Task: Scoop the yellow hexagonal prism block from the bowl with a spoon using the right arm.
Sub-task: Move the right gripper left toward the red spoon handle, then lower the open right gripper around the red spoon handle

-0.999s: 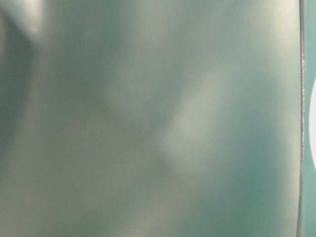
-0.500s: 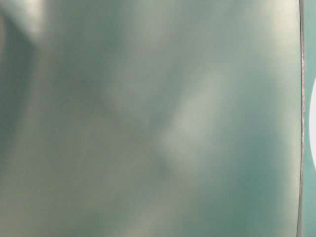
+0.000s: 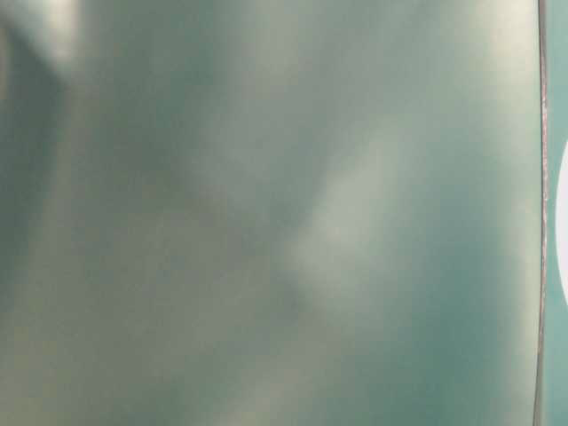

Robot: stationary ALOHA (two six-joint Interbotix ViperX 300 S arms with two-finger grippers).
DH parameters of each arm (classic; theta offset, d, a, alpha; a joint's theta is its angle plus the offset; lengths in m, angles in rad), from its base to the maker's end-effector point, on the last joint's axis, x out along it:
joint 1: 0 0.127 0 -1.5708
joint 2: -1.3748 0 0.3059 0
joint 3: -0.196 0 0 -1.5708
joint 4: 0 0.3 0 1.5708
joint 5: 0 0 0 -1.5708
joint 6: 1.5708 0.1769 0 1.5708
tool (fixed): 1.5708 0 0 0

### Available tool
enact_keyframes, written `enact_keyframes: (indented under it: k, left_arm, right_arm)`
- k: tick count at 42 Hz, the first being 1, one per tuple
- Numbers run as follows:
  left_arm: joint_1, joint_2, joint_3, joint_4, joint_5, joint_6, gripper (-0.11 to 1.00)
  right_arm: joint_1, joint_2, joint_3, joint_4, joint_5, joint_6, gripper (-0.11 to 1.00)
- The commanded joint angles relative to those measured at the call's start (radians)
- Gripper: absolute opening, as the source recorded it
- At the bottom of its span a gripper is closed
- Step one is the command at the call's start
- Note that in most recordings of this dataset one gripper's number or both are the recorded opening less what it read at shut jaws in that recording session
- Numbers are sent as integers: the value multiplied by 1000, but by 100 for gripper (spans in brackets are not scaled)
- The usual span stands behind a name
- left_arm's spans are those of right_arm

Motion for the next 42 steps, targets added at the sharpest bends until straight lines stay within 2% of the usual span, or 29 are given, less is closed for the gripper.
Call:
enact_keyframes:
  k: [1,12,22,28,33,42]
  left_arm:
    - [0,5,-21,2,-11,0,1]
    - [0,5,-21,3,-8,0,0]
    - [0,5,-21,2,-5,-9,1]
    - [0,5,-21,3,-3,-9,1]
    - [0,6,-21,2,-2,-9,1]
    - [0,6,-21,3,-2,-9,1]
  right_arm:
    - [0,46,-8,3,-9,12,51]
    - [21,204,-8,3,-35,74,51]
    - [94,339,46,48,-218,84,51]
    - [146,411,114,132,-362,84,51]
    - [221,483,161,216,-494,84,51]
    - [324,607,170,318,-604,84,51]
